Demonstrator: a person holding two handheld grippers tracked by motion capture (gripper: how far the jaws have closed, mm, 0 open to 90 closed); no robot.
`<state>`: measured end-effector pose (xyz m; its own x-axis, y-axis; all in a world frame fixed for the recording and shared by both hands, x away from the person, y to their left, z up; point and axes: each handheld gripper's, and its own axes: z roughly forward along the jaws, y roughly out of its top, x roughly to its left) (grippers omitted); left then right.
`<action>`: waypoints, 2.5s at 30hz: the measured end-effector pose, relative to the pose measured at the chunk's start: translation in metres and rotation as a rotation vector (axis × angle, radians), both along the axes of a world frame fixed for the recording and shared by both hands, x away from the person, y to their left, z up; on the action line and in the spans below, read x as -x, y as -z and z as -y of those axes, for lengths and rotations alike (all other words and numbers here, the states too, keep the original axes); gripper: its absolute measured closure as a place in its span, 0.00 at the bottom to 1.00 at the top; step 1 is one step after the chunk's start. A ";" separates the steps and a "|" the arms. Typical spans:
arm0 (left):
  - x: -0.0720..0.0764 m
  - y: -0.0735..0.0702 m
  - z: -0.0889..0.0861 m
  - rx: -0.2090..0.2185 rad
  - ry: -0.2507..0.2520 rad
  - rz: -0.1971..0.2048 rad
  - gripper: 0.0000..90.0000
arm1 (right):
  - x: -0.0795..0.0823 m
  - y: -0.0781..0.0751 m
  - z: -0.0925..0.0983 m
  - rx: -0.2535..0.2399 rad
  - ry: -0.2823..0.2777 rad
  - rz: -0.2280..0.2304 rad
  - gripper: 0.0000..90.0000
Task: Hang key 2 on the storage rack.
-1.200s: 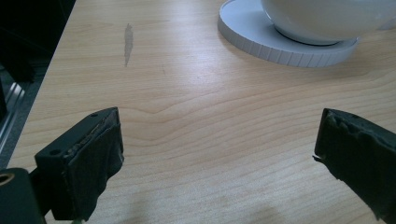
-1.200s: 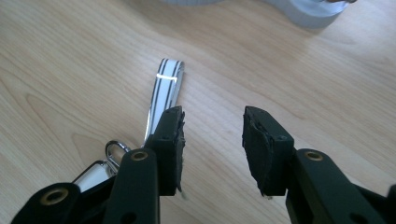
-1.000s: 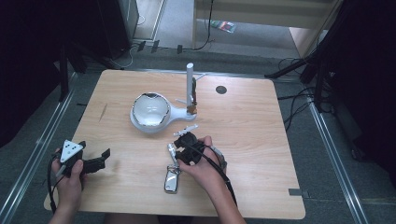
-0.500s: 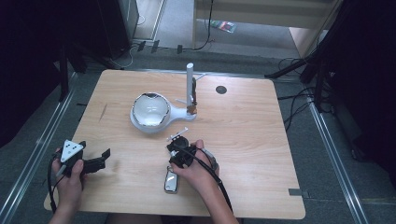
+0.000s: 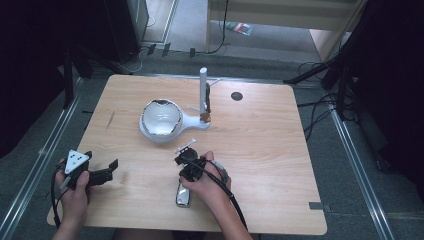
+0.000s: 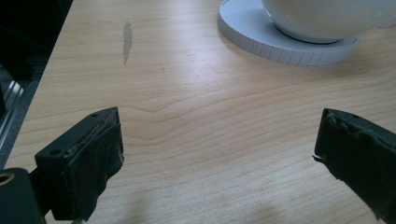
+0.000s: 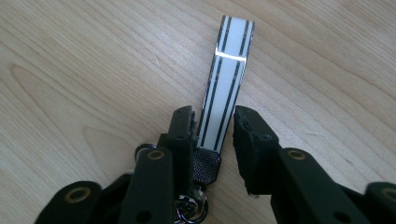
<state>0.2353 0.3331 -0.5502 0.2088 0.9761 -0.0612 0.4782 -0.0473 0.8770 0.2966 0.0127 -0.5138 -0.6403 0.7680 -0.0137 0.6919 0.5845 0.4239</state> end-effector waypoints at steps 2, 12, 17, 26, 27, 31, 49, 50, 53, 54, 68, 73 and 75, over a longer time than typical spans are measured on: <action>0.000 0.000 0.000 0.001 0.000 0.000 0.02 | 0.000 0.001 0.000 -0.001 0.001 -0.003 0.79; 0.000 0.000 0.000 0.002 0.000 0.000 0.02 | 0.001 0.004 0.000 -0.002 0.003 0.012 0.86; 0.000 0.000 0.000 0.000 0.000 0.002 0.02 | 0.003 -0.003 0.005 -0.048 0.011 0.048 0.86; 0.000 0.000 0.000 0.001 0.000 0.000 0.02 | 0.007 -0.017 0.016 -0.161 0.021 0.156 0.86; 0.000 0.000 0.000 0.000 0.001 0.000 0.02 | 0.008 -0.020 0.017 -0.178 0.026 0.171 0.86; 0.000 0.000 0.000 0.004 0.001 0.000 0.02 | 0.010 -0.027 0.021 -0.215 0.031 0.222 0.87; 0.000 0.000 0.000 0.001 0.003 -0.002 0.02 | 0.010 -0.050 0.042 -0.366 0.065 0.402 0.87; 0.000 0.000 0.000 0.001 0.003 -0.002 0.02 | 0.010 -0.050 0.042 -0.368 0.065 0.410 0.87; -0.001 0.000 0.000 0.000 0.001 0.001 0.02 | 0.008 -0.051 0.043 -0.377 0.067 0.425 0.87; -0.001 0.000 0.000 0.001 0.000 0.001 0.02 | 0.007 -0.052 0.043 -0.382 0.069 0.428 0.87; 0.001 0.000 -0.001 0.013 -0.003 0.018 0.02 | 0.000 -0.062 0.053 -0.412 0.098 0.520 0.86; 0.002 0.000 -0.001 0.009 -0.003 0.022 0.02 | -0.003 -0.066 0.059 -0.442 0.109 0.553 0.86; 0.002 0.000 -0.002 0.017 0.004 0.022 0.02 | -0.005 -0.067 0.062 -0.459 0.109 0.550 0.86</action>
<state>0.2329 0.3350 -0.5502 0.2141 0.9741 -0.0729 0.4586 -0.0343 0.8880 0.3014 -0.0489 -0.4465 -0.5532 0.8326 0.0270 0.3520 0.2042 0.9134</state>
